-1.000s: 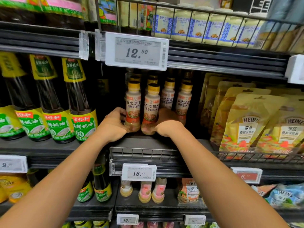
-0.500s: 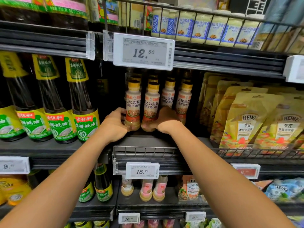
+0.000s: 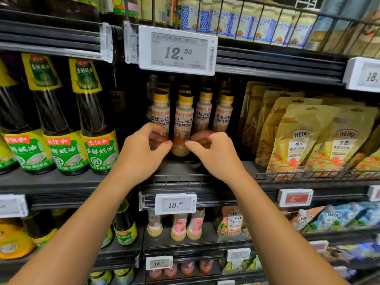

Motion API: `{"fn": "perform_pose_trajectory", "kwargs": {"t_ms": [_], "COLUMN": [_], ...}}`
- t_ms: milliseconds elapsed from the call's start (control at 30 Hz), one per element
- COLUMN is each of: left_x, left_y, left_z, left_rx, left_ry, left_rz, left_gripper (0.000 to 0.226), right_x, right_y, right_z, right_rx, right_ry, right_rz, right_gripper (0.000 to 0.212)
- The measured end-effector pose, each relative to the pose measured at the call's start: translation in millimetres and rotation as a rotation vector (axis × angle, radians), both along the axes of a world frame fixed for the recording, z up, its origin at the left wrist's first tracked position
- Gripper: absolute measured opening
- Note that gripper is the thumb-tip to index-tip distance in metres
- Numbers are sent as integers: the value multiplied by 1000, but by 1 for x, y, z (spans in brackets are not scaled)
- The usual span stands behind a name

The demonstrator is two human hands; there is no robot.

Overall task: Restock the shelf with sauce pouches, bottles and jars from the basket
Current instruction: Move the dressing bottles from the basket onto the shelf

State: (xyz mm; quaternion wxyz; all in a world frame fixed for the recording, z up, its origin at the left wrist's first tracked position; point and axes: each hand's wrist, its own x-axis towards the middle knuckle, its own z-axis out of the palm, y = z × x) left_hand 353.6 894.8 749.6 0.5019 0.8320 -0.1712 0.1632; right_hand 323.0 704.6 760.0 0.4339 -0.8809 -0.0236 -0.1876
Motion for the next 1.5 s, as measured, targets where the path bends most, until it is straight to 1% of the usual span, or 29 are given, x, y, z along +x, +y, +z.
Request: {"fn": "perform_pose_trajectory", "kwargs": {"t_ms": [67, 167, 233, 367, 467, 567, 600, 700, 867, 1033, 1133, 1267, 1333, 1500], "left_x": [-12, -31, -43, -63, -77, -93, -99, -116, -152, -197, -227, -267, -284, -318], "left_y": [-11, -31, -46, -85, -118, -153, -166, -208, -281, -350, -388, -435, -457, -504], "left_z": [4, 5, 3, -5, -17, -30, -34, -48, -68, -86, -95, -109, -115, -127], "left_rx": [-47, -164, -211, -293, -316, -351, -355, -349, -300, -268, -232, -178, -149, -74], "left_ry": [-36, -45, -40, 35, 93, 178, 215, 313, 416, 528, 561, 614, 643, 722], "left_rz": [-71, -179, -258, -449, -540, -622, -652, -754, -888, -988, -1042, -1108, -1135, -1188], "left_gripper": [20, 16, 17, 20, 21, 13, 13, 15, 19, 20, 19, 21, 20, 18], "right_x": [-18, -46, -64, -100, -130, -160, -170, -203, -258, -315, -350, -399, -422, -468], "right_y": [-1, -10, -20, -49, -75, -102, -111, -139, -189, -240, -268, -301, -315, -343], "right_z": [0, -4, -8, -21, -34, -47, -51, -62, -78, -96, -105, -117, -122, -133], "right_rx": [42, 127, 197, 294, 353, 388, 402, 426, 505, 521, 554, 574, 593, 628], "right_ry": [-90, -175, -206, -216, -216, -203, -199, -196, -212, -213, -222, -209, -206, -190], "right_rz": [12, -29, -65, -158, -240, -313, -335, -407, -571, -746, -845, -961, -1023, -1144], "right_gripper": [14, 4, 5, 6, 9, 9, 9, 10, 9, 11, 10, 22, 24, 15]}}
